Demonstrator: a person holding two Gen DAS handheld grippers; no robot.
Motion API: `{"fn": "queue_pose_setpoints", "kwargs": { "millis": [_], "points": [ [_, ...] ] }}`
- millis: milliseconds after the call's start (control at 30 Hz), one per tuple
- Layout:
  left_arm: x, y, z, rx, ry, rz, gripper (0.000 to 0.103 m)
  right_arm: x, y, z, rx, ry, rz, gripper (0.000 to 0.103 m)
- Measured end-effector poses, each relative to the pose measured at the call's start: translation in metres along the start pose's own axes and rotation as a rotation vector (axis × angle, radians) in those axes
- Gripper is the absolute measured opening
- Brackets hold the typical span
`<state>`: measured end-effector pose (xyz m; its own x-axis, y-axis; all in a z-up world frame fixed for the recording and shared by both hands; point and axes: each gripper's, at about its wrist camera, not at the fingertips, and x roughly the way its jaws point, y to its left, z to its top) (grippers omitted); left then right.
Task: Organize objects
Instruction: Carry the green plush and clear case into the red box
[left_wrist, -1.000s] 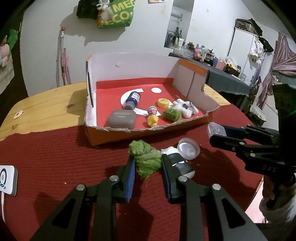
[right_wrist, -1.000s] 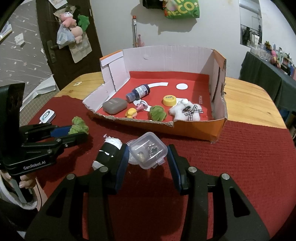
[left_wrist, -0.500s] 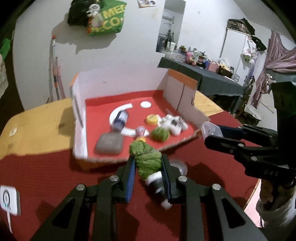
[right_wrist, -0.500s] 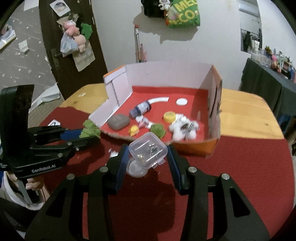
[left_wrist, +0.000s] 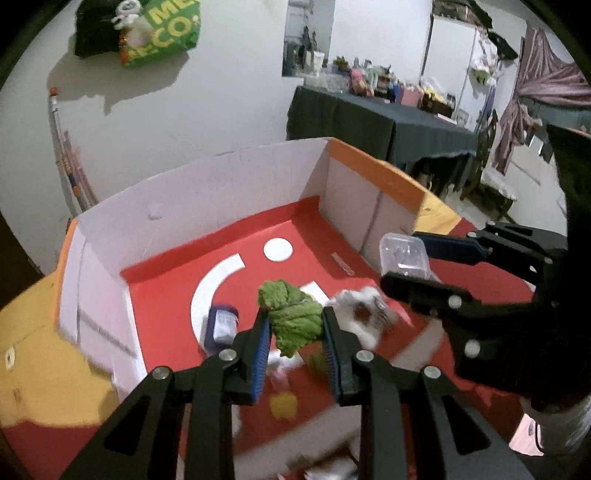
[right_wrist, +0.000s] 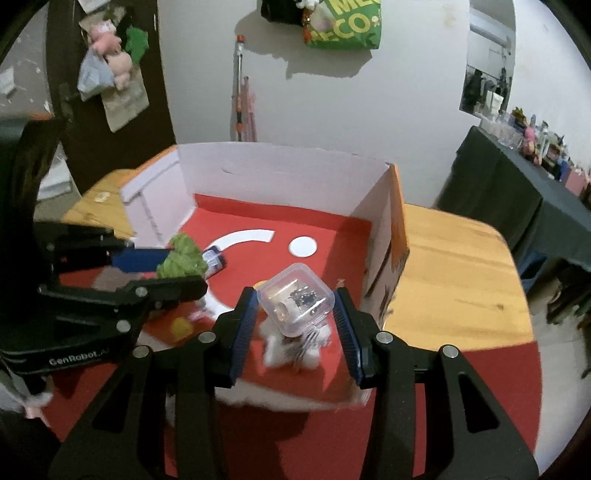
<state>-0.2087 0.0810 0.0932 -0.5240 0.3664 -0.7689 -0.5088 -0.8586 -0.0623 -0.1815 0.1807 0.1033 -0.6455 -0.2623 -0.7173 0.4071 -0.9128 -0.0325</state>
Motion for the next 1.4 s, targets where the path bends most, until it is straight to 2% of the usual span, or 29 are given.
{"fn": "queue_pose_setpoints", "kwargs": {
  "millis": [233, 567, 733, 1400],
  "points": [
    [0.041, 0.020, 0.026, 0.021, 0.104, -0.025, 0.028, 0.034, -0.003, 0.010, -0.022, 0.065, -0.043, 0.041],
    [0.079, 0.036, 0.040, 0.032, 0.200, -0.086, 0.028, 0.076, -0.006, 0.015, -0.036, 0.167, -0.072, 0.041],
    [0.090, 0.036, 0.045, 0.034, 0.224, -0.112, 0.028, 0.082, -0.005, 0.017, -0.043, 0.182, -0.095, 0.041],
    [0.099, 0.045, 0.035, 0.043, 0.258, -0.131, 0.028, 0.099, 0.008, 0.017, -0.063, 0.226, -0.121, 0.041]
  ]
}}
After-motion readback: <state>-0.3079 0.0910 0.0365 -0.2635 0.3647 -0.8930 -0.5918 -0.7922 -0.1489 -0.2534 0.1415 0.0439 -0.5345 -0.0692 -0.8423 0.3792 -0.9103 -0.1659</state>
